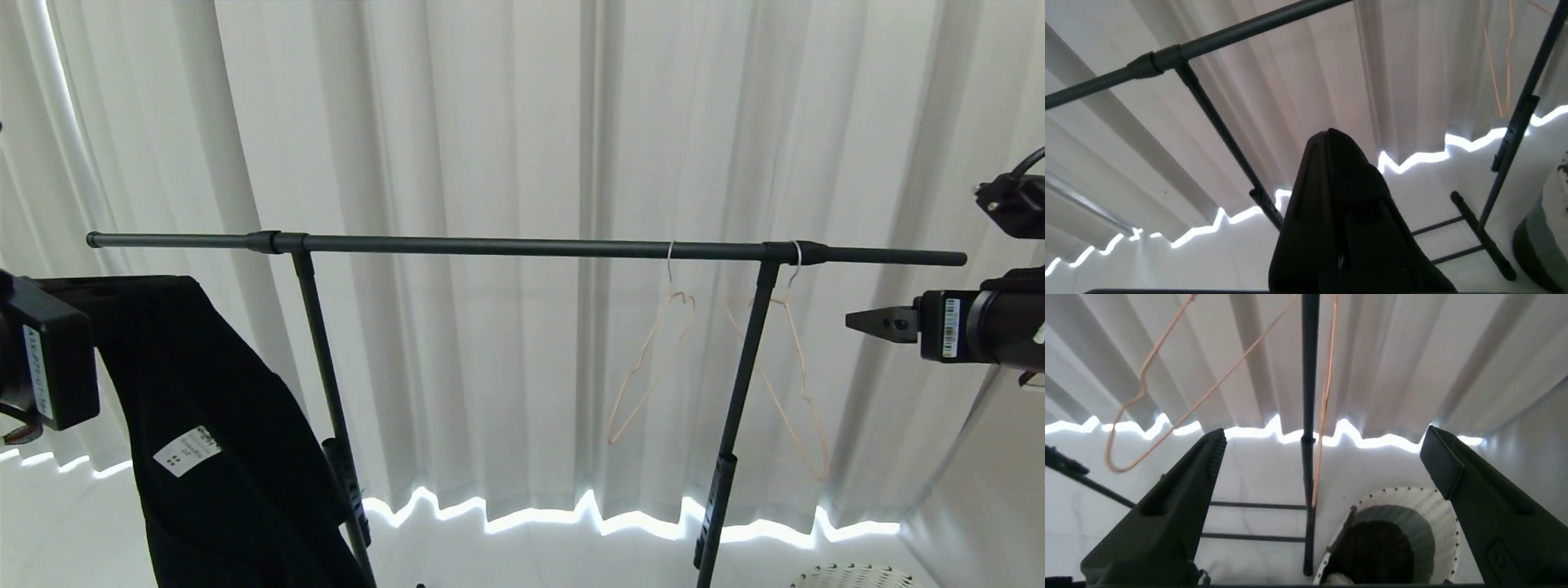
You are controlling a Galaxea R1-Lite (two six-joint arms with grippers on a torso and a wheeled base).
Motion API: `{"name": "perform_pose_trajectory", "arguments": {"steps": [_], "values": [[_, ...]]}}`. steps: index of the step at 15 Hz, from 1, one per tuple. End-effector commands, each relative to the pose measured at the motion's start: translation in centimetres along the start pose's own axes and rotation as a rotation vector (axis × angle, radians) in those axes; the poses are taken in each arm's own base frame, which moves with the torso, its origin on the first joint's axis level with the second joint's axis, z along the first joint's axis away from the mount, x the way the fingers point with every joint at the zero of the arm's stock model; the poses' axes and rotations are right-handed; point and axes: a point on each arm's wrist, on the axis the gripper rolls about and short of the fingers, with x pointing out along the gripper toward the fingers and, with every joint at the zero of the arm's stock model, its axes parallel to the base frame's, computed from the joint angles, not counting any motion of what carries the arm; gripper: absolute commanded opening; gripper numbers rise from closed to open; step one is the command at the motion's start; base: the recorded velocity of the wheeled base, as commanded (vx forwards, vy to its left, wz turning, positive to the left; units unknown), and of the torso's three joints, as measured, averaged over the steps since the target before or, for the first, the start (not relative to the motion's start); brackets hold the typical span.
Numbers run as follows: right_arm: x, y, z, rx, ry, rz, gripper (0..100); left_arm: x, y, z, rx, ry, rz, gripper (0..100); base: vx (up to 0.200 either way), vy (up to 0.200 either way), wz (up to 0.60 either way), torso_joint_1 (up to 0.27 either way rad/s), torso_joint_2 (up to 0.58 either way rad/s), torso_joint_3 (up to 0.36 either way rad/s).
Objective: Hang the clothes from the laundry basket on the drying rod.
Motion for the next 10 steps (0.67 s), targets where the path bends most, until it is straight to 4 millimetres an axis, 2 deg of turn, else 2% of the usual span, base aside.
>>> {"name": "perform_pose_trajectory", "arguments": {"steps": [1,3,4,5,6,10], "values": [[2.4,0.1,-0.6,-0.006,0.069,-0.029,100,0.1,0.0,-0.1,0.000,0.004,-0.002,0,0.000,0.000,0.00,0.000,0.00,0.000],[4.5,-0.5,-0.9,0.006,0.102,-0.071,100,0.1,-0.1,-0.1,0.013,0.005,-0.004,0,0.000,0.000,0.00,0.000,0.00,0.000],[6.5,-1.1,-1.1,0.020,0.114,-0.102,100,0.2,-0.1,-0.1,0.028,0.006,-0.004,0,0.000,0.000,0.00,0.000,0.00,0.000],[7.2,-1.3,-1.3,0.025,0.117,-0.112,100,0.3,-0.1,-0.1,0.028,0.002,-0.003,0,0.000,0.000,0.00,0.000,0.00,0.000],[9.3,-1.8,-2.3,0.033,0.134,-0.133,100,0.7,0.0,0.1,0.024,-0.010,0.001,0,0.000,0.000,0.00,0.000,0.00,0.000],[13.0,-2.4,-4.8,0.039,0.171,-0.155,100,1.5,0.2,0.4,0.018,-0.023,0.022,0,0.000,0.000,0.00,0.000,0.00,0.000]]}}
